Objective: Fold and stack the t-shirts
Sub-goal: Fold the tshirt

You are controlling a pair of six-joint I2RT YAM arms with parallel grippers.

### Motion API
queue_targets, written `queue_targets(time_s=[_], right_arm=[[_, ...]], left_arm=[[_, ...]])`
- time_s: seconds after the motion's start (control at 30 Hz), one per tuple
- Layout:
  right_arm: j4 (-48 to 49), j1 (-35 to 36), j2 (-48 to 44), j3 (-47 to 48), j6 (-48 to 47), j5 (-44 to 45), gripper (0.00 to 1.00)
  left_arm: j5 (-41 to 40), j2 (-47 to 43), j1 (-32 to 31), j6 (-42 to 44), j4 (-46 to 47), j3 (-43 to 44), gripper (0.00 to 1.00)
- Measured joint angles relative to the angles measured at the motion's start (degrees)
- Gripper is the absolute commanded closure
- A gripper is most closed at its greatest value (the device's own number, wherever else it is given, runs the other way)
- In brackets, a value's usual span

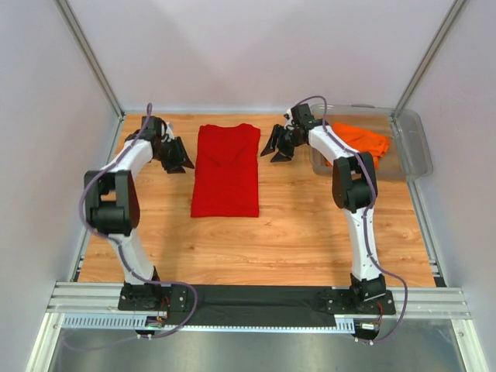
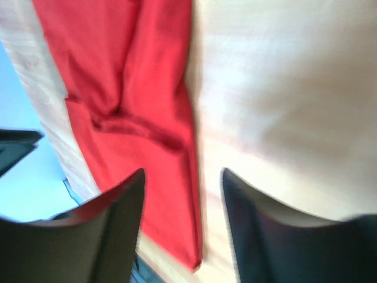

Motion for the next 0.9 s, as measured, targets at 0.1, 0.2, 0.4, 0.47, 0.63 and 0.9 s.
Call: queue_targets(time_s=[0.1, 0.2, 0.4, 0.47, 0.63, 0.9], right_arm=[[-3.65, 0.68, -6.67, -4.04, -1.73, 1.57, 0.3], [-1.64, 3.15, -20.37, -20.41, 0.04, 2.69, 0.21], [12.83, 15.1, -43.78, -54.12, 10.91, 8.17, 0.21], [17.14, 18.4, -44.96, -58.86, 14.43, 9.57, 0.26], [26.67, 19.04, -44.89, -68.19, 23.06, 11.85, 0.33], [42.07, 20.7, -41.75, -73.57, 37.48, 14.6, 0.25]], left_arm=[[-2.45, -14.01, 0.04, -0.22, -1.38, -8.11, 0.48], [-3.23, -25.83, -0.02, -2.47, -0.72, -16.39, 0.48], [-2.43, -44.46, -0.92, -18.64, 9.2, -46.6, 0.46], [-3.26, -46.6, -2.21, -23.19, 9.66, -53.07, 0.45], [-6.34, -47.25, -3.45, -27.76, 11.19, -54.27, 0.43], [-8.5, -44.48, -3.45, -37.68, 19.74, -56.7, 0.43]])
